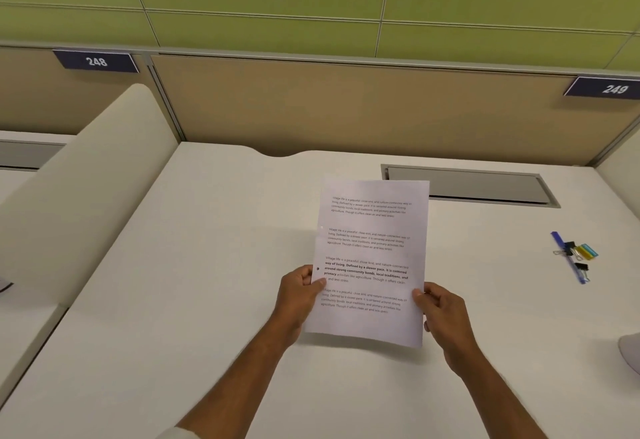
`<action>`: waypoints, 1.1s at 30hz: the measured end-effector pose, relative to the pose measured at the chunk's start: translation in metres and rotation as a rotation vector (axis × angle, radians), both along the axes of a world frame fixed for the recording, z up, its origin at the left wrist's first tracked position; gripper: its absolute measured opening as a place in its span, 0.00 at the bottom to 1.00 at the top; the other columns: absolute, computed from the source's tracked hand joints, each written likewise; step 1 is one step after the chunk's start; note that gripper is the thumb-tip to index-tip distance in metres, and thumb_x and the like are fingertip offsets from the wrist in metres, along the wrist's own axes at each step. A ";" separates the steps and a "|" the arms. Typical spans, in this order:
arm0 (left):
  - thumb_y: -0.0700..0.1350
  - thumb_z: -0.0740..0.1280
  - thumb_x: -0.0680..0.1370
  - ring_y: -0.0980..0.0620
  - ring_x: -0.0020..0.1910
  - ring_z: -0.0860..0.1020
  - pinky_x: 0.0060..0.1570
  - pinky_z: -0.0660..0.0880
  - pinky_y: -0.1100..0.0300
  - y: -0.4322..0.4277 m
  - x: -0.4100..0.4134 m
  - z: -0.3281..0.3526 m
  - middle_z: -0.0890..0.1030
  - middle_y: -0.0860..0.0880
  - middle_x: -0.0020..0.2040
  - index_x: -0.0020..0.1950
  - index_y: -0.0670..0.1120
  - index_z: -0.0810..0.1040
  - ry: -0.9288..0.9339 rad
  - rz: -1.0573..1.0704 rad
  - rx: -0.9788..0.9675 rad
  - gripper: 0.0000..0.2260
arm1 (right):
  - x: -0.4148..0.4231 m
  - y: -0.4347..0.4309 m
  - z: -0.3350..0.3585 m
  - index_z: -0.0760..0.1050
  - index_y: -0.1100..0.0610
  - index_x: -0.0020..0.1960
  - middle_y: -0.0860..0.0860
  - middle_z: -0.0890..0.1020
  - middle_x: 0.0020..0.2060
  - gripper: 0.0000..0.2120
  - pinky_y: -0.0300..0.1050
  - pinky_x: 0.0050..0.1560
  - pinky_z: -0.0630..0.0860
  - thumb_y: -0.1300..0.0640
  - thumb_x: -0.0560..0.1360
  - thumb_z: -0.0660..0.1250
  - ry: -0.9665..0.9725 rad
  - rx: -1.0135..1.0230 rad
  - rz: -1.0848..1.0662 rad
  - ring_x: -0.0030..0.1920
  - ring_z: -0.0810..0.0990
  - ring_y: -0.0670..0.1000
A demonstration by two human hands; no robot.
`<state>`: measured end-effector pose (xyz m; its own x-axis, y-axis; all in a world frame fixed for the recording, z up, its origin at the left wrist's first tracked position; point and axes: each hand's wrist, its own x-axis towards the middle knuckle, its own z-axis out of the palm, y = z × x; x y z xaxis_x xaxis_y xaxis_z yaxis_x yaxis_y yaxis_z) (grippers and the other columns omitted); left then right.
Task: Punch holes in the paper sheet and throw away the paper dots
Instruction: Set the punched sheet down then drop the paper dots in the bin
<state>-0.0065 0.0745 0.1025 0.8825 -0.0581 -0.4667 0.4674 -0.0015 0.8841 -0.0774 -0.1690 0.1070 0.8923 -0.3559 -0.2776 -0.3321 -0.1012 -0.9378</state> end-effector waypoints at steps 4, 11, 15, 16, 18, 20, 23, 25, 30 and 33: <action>0.36 0.66 0.80 0.52 0.48 0.86 0.47 0.83 0.58 0.010 -0.001 -0.005 0.87 0.52 0.52 0.57 0.47 0.82 0.029 0.026 0.024 0.09 | 0.003 0.007 -0.003 0.82 0.58 0.50 0.50 0.87 0.44 0.08 0.30 0.32 0.72 0.62 0.81 0.64 0.009 0.026 0.043 0.35 0.81 0.40; 0.38 0.65 0.81 0.50 0.47 0.85 0.41 0.81 0.59 0.048 0.004 -0.012 0.85 0.53 0.51 0.60 0.48 0.78 0.004 0.142 0.163 0.10 | 0.021 0.047 -0.017 0.82 0.58 0.50 0.51 0.87 0.44 0.07 0.39 0.36 0.73 0.60 0.81 0.65 0.054 0.076 0.097 0.39 0.81 0.48; 0.37 0.65 0.81 0.49 0.48 0.84 0.41 0.79 0.58 0.085 0.011 -0.013 0.85 0.49 0.53 0.61 0.48 0.77 -0.022 0.221 0.259 0.11 | 0.036 0.086 -0.023 0.81 0.61 0.48 0.50 0.86 0.40 0.07 0.34 0.32 0.71 0.61 0.81 0.65 0.072 0.093 0.130 0.35 0.78 0.44; 0.36 0.65 0.80 0.50 0.48 0.84 0.42 0.79 0.58 0.094 0.012 -0.013 0.85 0.49 0.53 0.60 0.48 0.77 -0.028 0.243 0.279 0.11 | 0.040 0.097 -0.025 0.80 0.63 0.48 0.52 0.85 0.39 0.08 0.34 0.33 0.71 0.61 0.80 0.65 0.075 0.096 0.138 0.34 0.77 0.45; 0.35 0.65 0.80 0.50 0.47 0.83 0.41 0.78 0.59 0.112 0.015 -0.013 0.85 0.49 0.52 0.58 0.48 0.77 -0.052 0.297 0.317 0.11 | 0.048 0.119 -0.032 0.76 0.66 0.47 0.61 0.82 0.40 0.10 0.40 0.37 0.70 0.58 0.80 0.65 0.077 0.107 0.158 0.35 0.74 0.47; 0.35 0.66 0.79 0.49 0.46 0.84 0.39 0.77 0.60 0.130 0.019 -0.015 0.85 0.48 0.52 0.57 0.48 0.78 -0.080 0.350 0.374 0.11 | 0.055 0.142 -0.039 0.73 0.66 0.47 0.65 0.78 0.39 0.15 0.46 0.38 0.66 0.52 0.77 0.66 0.080 0.096 0.186 0.37 0.71 0.49; 0.36 0.67 0.79 0.46 0.46 0.83 0.37 0.76 0.60 0.159 0.023 -0.021 0.84 0.45 0.52 0.59 0.46 0.79 -0.121 0.402 0.480 0.10 | 0.067 0.176 -0.049 0.73 0.65 0.46 0.62 0.80 0.39 0.15 0.50 0.38 0.72 0.51 0.76 0.66 0.082 0.071 0.215 0.37 0.73 0.49; 0.36 0.67 0.79 0.46 0.47 0.82 0.39 0.76 0.60 0.176 0.026 -0.026 0.84 0.44 0.52 0.59 0.45 0.78 -0.151 0.422 0.525 0.10 | 0.075 0.197 -0.053 0.75 0.63 0.45 0.57 0.82 0.37 0.11 0.49 0.41 0.76 0.53 0.76 0.67 0.081 0.046 0.223 0.37 0.76 0.48; 0.35 0.66 0.79 0.45 0.46 0.79 0.44 0.76 0.58 0.212 0.037 -0.038 0.82 0.42 0.54 0.63 0.41 0.77 -0.172 0.467 0.640 0.12 | 0.093 0.245 -0.057 0.70 0.57 0.37 0.48 0.72 0.29 0.12 0.36 0.35 0.67 0.60 0.77 0.69 0.114 0.008 0.215 0.31 0.68 0.46; 0.34 0.66 0.79 0.44 0.47 0.78 0.47 0.76 0.54 0.227 0.046 -0.047 0.82 0.40 0.55 0.64 0.40 0.77 -0.166 0.483 0.690 0.14 | 0.101 0.268 -0.061 0.71 0.54 0.39 0.44 0.70 0.26 0.10 0.34 0.33 0.66 0.60 0.76 0.69 0.110 -0.068 0.227 0.28 0.66 0.44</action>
